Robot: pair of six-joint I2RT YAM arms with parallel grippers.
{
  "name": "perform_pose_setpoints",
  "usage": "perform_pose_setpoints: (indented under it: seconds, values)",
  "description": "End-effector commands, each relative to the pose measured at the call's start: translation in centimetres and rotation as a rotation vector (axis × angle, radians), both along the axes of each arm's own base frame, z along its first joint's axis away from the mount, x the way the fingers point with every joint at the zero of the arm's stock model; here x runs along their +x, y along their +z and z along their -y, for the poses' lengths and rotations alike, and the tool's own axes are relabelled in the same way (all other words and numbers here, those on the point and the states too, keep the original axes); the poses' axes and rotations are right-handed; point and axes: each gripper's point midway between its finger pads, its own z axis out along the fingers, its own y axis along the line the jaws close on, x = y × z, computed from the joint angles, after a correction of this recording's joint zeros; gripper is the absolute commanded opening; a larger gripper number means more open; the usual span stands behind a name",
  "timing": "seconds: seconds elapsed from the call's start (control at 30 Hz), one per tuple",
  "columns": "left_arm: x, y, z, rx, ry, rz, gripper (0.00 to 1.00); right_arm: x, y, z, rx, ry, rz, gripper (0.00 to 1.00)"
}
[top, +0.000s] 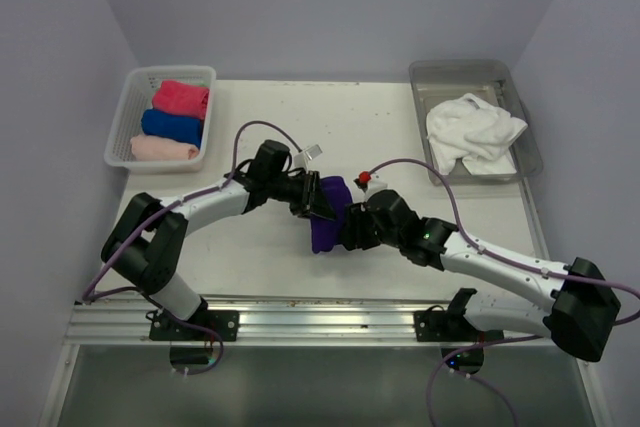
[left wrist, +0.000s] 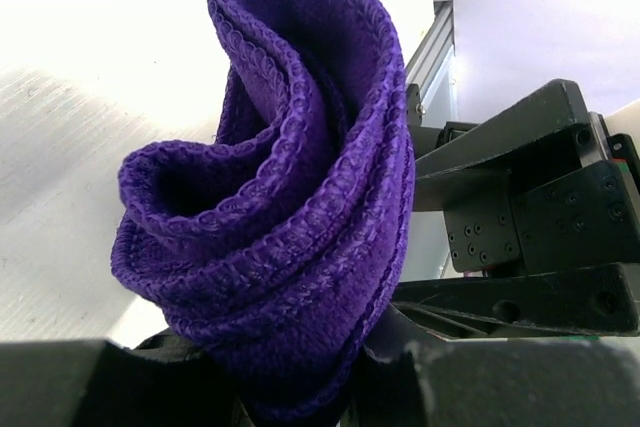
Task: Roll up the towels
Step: Roll the towel
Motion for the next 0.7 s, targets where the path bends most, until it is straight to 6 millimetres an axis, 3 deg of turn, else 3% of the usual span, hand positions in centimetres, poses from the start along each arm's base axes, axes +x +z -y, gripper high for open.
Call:
perform_pose_setpoints:
  seconds: [0.0,0.1,0.13,0.23,0.4,0.53,0.67]
  values:
    - [0.6,1.9,0.5,-0.059,-0.026,0.079,0.10,0.2,2.0,-0.9,0.069,0.023,0.046,0.51]
    - [0.6,-1.6,-1.3,0.140,0.015,0.003,0.09,1.1,1.3,1.2,-0.038,-0.063,0.052,0.57]
    - [1.3,-1.9,-1.3,0.159,0.025,0.030,0.09,1.2,1.0,1.7,-0.061,-0.083,0.049,0.58]
    - [0.7,-3.6,-3.0,0.287,0.037,-0.023,0.10,1.4,0.5,2.9,-0.106,-0.134,0.045,0.59]
    - [0.6,-4.1,-5.3,0.392,0.097,-0.014,0.13,1.4,-0.2,3.2,-0.112,-0.164,0.026,0.60]
    - [0.9,-5.7,-6.5,0.414,0.128,-0.068,0.15,1.4,-0.4,2.9,-0.109,-0.163,0.015,0.60]
    - [0.8,-8.6,-7.2,0.451,0.126,-0.129,0.25,1.3,-0.5,3.1,-0.120,-0.163,0.014,0.60]
